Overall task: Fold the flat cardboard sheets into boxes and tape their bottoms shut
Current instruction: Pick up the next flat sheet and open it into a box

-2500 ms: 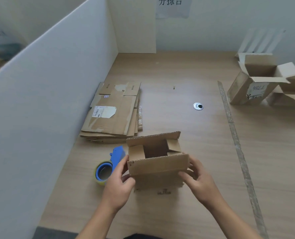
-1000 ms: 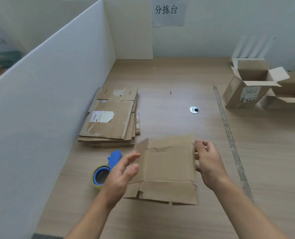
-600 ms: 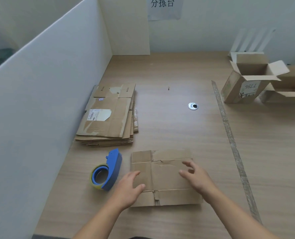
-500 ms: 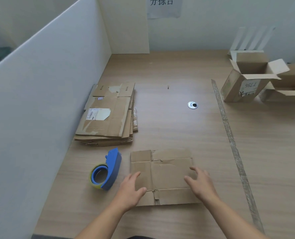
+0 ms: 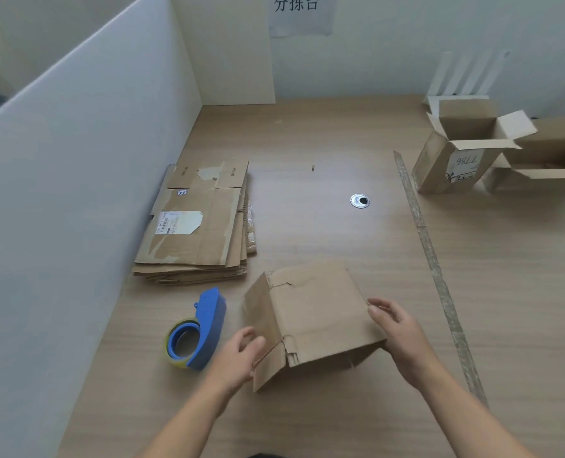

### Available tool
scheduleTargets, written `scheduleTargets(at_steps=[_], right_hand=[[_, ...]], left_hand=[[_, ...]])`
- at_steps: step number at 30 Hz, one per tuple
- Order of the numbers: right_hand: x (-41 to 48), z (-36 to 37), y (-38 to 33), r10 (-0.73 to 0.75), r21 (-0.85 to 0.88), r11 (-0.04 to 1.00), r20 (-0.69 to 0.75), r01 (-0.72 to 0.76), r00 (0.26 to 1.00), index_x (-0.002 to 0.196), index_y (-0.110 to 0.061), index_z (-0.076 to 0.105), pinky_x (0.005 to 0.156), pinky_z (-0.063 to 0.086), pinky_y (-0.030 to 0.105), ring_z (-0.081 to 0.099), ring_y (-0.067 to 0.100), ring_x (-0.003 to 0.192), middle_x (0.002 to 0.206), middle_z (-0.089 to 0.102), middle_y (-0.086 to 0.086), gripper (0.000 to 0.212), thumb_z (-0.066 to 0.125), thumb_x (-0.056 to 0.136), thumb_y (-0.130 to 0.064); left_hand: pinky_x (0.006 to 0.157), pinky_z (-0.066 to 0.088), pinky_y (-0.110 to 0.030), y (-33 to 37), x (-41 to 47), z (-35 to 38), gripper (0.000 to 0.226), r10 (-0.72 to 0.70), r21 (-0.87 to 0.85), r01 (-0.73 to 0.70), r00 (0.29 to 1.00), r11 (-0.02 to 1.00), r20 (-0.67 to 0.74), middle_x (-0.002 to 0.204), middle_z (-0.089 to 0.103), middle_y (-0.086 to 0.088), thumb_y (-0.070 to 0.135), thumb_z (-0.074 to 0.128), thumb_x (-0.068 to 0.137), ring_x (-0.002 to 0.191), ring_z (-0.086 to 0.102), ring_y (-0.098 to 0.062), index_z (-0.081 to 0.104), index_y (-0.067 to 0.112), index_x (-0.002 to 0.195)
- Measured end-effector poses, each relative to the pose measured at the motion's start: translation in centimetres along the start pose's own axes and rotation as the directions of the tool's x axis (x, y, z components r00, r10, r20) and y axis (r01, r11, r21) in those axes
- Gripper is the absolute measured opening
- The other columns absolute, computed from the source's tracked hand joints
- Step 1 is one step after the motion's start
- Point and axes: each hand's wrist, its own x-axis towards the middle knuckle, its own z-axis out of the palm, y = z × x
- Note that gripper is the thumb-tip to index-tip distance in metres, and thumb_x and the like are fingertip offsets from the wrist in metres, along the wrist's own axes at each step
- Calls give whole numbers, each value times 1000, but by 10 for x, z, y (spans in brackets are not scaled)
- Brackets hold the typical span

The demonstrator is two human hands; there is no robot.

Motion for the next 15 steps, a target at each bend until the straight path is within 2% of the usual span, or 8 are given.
scheduleTargets(at_steps=[1, 2, 4, 6, 8, 10, 13, 15], right_hand=[[-3, 0, -9, -28, 31, 999, 37, 27, 999, 112, -17, 66, 76, 50, 35, 63, 19, 98, 117, 68, 12, 18, 60, 96, -21], [-5, 1, -17, -62, 45, 997, 73, 59, 995, 115, -18, 66, 78, 50, 36, 63, 18, 103, 118, 68, 9, 26, 62, 94, -33], [-12, 4, -32, -139, 43, 990, 156, 134, 978, 123, -24, 64, 84, 49, 37, 62, 15, 114, 122, 68, -2, 62, 65, 78, -66], [-16, 9, -41, -188, 36, 982, 214, 185, 959, 128, -32, 61, 89, 48, 39, 59, 12, 120, 128, 65, -8, 78, 61, 68, -82], [-21, 13, -46, -218, 33, 976, 264, 217, 939, 128, -38, 61, 95, 48, 45, 57, 15, 124, 132, 62, -7, 72, 57, 72, -83], [-25, 14, -50, -250, -6, 964, 298, 264, 921, 129, -38, 59, 97, 48, 46, 59, 18, 121, 129, 64, -4, 63, 54, 79, -76], [-30, 18, -51, -281, -51, 948, 330, 314, 901, 123, -43, 59, 91, 51, 41, 64, 19, 110, 120, 67, -4, 47, 52, 82, -64], [-31, 21, -49, -300, -82, 937, 301, 338, 905, 114, -47, 58, 83, 55, 39, 66, 16, 102, 120, 64, -6, 27, 55, 88, -53]], left_hand=[[79, 55, -29, 6, -4, -4, 44, 0, -60, 2, 1000, 998, 24, 119, 62, -1, 36, 56, 100, 93, 61, -15, 49, 26, 142], [80, 56, -31, 11, -8, -9, 43, 13, -103, -7, 999, 995, 52, 115, 65, 2, 40, 54, 100, 92, 65, -17, 49, 30, 142], [88, 56, -39, 19, -16, -16, 41, 78, -160, -61, 991, 985, 108, 122, 67, 12, 52, 48, 100, 99, 70, -21, 47, 45, 141], [87, 53, -35, 27, -25, -21, 38, 148, -185, -122, 980, 975, 130, 126, 65, 17, 57, 41, 101, 98, 69, -19, 47, 53, 138], [78, 48, -30, 37, -34, -23, 34, 177, -246, -146, 978, 958, 106, 119, 68, 12, 49, 34, 105, 90, 65, -17, 56, 47, 131], [71, 45, -29, 44, -41, -23, 35, 167, -287, -141, 984, 947, 67, 102, 70, 3, 49, 35, 105, 84, 67, -19, 64, 35, 119], [69, 45, -31, 45, -45, -27, 33, 187, -240, -191, 981, 952, -39, 91, 55, 2, 53, 42, 99, 78, 69, -20, 62, 30, 111], [71, 45, -32, 43, -45, -30, 23, 212, -198, -228, 972, 953, -99, 95, 57, -4, 48, 45, 101, 79, 67, -16, 59, 32, 109]])
